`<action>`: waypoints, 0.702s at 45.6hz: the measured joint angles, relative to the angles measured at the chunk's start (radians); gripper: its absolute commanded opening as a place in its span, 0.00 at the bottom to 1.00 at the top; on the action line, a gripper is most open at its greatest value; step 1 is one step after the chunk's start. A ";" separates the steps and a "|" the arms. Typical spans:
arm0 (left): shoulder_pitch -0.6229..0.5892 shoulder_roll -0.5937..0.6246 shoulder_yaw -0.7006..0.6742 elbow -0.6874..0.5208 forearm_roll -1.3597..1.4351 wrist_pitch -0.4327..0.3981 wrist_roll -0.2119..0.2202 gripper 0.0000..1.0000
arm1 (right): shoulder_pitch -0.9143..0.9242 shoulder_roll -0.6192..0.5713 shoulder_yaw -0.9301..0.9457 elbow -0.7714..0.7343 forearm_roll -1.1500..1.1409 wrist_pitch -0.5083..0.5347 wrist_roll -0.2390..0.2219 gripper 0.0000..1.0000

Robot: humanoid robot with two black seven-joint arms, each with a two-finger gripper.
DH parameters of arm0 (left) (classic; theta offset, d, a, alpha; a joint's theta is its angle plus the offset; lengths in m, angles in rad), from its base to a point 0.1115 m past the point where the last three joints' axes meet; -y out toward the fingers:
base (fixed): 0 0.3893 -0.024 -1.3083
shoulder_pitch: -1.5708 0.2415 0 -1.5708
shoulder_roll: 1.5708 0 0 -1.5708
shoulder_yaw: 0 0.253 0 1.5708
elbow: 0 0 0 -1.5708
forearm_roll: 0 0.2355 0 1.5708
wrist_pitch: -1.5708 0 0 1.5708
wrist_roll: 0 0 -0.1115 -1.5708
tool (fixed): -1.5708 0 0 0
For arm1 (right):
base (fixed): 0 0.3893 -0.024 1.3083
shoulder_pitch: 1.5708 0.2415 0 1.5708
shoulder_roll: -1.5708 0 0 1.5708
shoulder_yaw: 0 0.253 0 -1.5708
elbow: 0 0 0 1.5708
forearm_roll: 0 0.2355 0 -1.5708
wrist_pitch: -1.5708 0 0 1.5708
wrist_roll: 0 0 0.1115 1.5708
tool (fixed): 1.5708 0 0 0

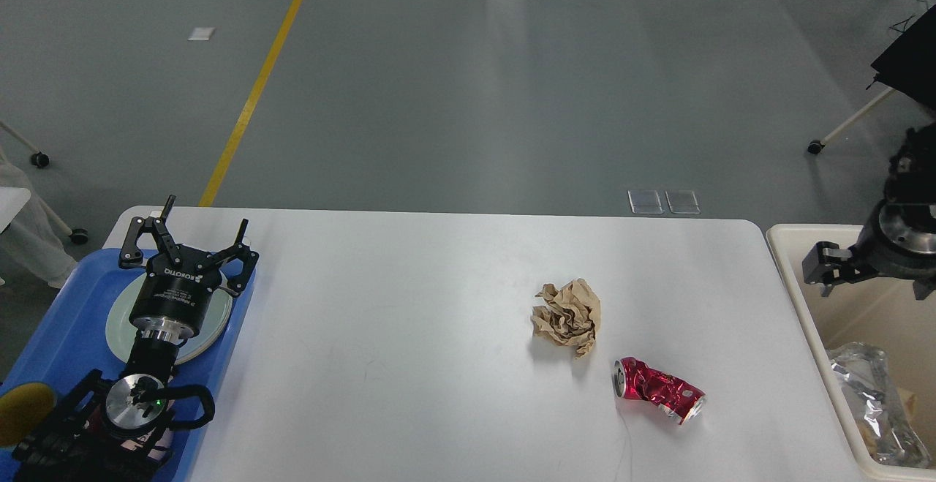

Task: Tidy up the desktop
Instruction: 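Raise the right gripper out of the bin and move over the red can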

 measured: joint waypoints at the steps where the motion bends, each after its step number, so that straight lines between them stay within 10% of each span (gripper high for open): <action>1: 0.000 0.000 0.000 0.000 0.000 0.000 0.000 0.97 | 0.032 0.009 0.004 0.025 0.001 0.008 0.000 1.00; 32: 0.000 0.000 0.000 0.000 0.000 0.000 0.000 0.97 | 0.313 0.108 0.229 0.352 0.018 -0.002 0.004 1.00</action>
